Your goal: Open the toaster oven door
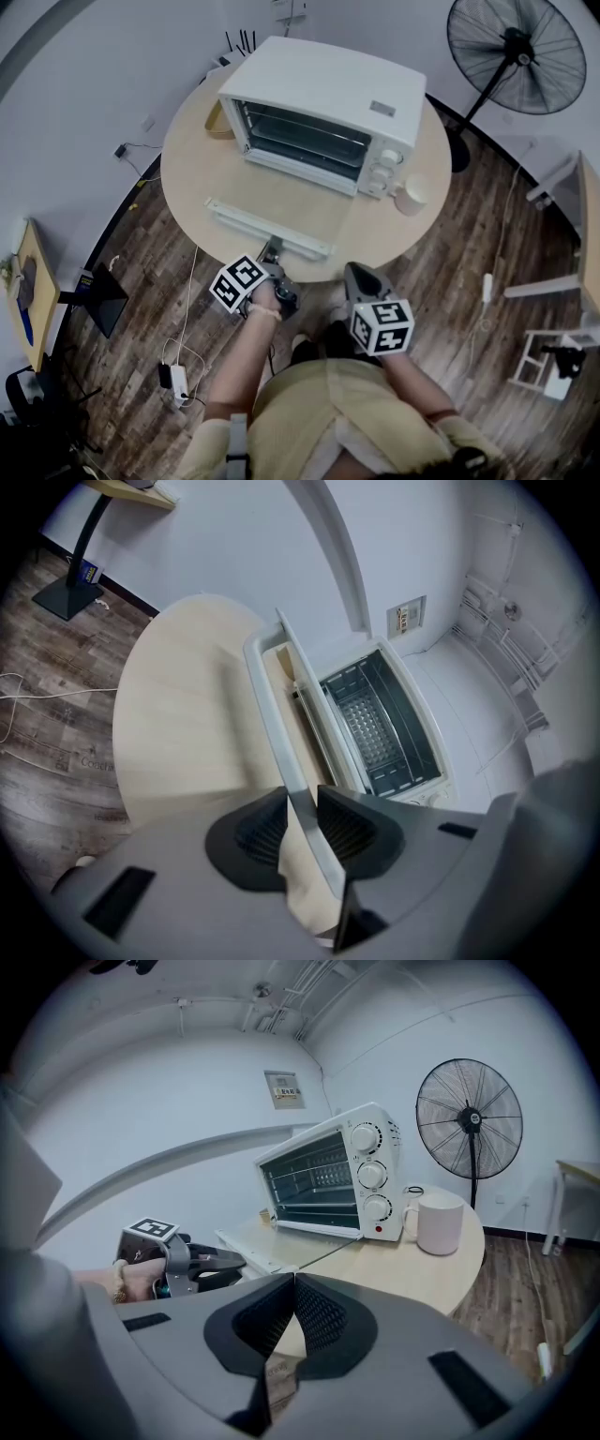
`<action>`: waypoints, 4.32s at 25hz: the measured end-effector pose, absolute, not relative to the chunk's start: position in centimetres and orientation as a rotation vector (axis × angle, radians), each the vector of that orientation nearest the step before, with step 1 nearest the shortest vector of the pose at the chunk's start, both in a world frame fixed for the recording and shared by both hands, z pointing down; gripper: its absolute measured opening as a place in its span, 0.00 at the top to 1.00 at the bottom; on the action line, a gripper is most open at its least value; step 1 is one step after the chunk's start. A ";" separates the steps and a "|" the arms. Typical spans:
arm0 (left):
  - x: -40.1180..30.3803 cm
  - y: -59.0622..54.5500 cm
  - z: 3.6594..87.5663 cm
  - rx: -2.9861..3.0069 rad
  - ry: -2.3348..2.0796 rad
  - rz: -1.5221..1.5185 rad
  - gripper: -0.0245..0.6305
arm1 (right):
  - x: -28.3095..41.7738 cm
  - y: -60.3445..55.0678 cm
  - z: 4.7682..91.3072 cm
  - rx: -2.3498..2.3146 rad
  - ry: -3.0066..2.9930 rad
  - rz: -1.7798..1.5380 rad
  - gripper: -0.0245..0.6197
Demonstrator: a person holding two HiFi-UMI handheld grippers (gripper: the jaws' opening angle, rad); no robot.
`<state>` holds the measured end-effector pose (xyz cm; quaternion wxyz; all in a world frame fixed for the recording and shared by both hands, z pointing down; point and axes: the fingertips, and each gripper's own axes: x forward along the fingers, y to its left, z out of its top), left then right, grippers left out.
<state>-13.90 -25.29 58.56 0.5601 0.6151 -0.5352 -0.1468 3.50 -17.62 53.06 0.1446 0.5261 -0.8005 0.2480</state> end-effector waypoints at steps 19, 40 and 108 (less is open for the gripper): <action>-14.3 -24.9 60.9 1.359 -1.328 -0.270 0.81 | 4.3 -17.5 54.0 1.525 -2.284 0.737 0.96; -15.4 -23.2 61.3 1.345 -1.368 -0.243 0.85 | 3.9 -17.2 53.8 1.504 -2.300 0.733 0.96; -13.4 -19.1 48.8 2.273 -1.680 0.326 0.93 | 4.9 -19.9 49.4 1.530 -2.397 0.574 0.96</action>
